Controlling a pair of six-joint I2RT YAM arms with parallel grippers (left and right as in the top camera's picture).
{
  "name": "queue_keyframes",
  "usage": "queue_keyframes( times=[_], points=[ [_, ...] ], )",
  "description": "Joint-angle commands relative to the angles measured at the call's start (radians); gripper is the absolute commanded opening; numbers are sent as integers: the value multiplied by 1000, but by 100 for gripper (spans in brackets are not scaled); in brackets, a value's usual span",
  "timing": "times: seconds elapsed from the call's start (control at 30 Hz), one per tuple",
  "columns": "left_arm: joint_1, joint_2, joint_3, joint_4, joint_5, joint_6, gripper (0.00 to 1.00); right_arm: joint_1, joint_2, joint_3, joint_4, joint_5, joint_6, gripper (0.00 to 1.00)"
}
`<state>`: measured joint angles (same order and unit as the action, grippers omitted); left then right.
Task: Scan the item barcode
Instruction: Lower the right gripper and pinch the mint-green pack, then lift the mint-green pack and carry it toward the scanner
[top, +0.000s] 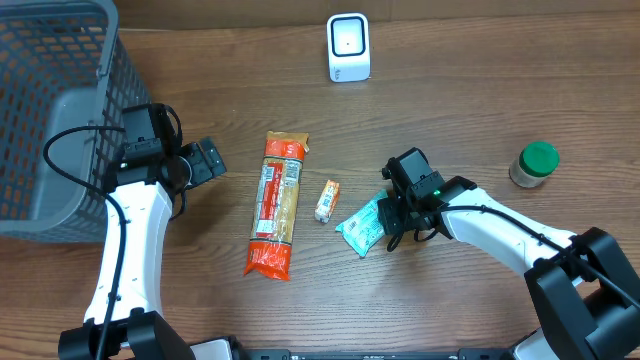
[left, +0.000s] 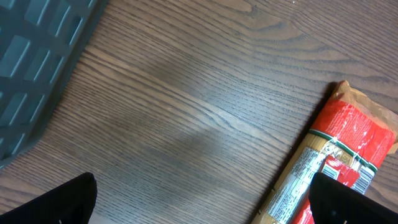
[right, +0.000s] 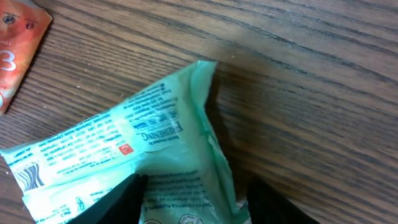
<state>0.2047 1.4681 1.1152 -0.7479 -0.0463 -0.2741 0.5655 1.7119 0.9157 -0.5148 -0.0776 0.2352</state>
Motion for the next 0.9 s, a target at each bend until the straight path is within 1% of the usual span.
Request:
queue_keyframes(
  times=[0.0, 0.03, 0.07, 0.13, 0.17, 0.2, 0.3, 0.37, 0.43, 0.5, 0.6, 0.87],
  points=[
    [-2, -17, 6, 0, -9, 16, 100, 2, 5, -20, -13, 58, -8, 46],
    [-2, -17, 6, 0, -9, 16, 100, 2, 5, -20, -14, 58, -8, 40],
    [-2, -17, 6, 0, -9, 16, 100, 2, 5, -20, -14, 58, -8, 31],
    [-2, -17, 6, 0, -9, 16, 100, 2, 5, -20, -14, 57, -8, 11],
    [-2, -17, 6, 0, -9, 16, 100, 2, 5, -20, -14, 57, -8, 6],
    [-2, -17, 6, 0, -9, 16, 100, 2, 5, -20, -15, 57, -8, 4],
    [-2, -17, 6, 0, -9, 16, 100, -8, -10, 2, -73, 56, -27, 4],
    [-2, -17, 6, 0, -9, 16, 100, -29, -43, 28, -113, 14, -28, 4],
    [-2, -17, 6, 0, -9, 16, 100, -61, -110, 51, -124, -87, -35, 4],
    [-2, -17, 6, 0, -9, 16, 100, -93, -186, 61, -123, -205, -79, 4],
    [-2, -17, 6, 0, -9, 16, 100, -138, -313, 63, -147, -314, -88, 4],
    [-2, -17, 6, 0, -9, 16, 100, -154, -534, 63, -261, -335, -88, 4]
  ],
)
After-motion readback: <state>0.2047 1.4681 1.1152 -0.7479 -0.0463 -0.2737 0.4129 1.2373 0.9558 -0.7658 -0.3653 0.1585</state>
